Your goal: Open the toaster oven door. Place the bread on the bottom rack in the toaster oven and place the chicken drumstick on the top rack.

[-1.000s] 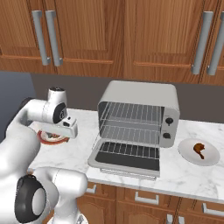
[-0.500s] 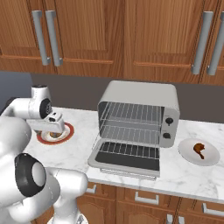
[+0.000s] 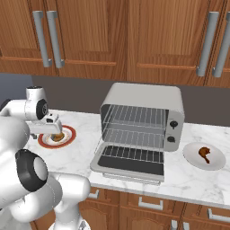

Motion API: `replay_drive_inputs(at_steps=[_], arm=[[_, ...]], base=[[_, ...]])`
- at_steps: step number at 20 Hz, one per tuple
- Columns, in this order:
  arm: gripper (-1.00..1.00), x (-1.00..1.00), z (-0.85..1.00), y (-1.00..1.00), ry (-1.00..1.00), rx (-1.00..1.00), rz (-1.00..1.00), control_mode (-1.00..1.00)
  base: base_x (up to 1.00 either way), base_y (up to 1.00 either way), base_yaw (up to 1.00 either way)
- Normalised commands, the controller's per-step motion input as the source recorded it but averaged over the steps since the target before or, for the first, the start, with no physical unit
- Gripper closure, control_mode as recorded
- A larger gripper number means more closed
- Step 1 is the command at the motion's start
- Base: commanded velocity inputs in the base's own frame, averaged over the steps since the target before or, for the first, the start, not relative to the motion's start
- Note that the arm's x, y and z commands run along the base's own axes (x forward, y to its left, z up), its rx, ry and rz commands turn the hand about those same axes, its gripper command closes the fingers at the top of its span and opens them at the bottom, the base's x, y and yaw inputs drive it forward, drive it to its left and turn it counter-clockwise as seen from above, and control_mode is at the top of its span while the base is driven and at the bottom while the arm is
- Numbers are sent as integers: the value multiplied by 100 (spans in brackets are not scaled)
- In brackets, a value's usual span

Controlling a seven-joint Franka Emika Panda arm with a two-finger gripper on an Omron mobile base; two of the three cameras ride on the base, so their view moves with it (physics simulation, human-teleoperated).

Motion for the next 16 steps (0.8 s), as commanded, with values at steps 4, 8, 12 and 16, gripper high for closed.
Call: replay_drive_inputs(at_steps=[4, 8, 12, 16], arm=[[-100, 9, -18, 17, 0, -1, 11, -100], [-100, 35, -18, 8, -2, -1, 10, -100], [-100, 63, -24, 11, -9, -4, 6, -100], [-100, 61, -29, 30, -5, -2, 1, -100]], base=[[0, 0, 0], [0, 0, 0], [0, 0, 0], [0, 0, 0]])
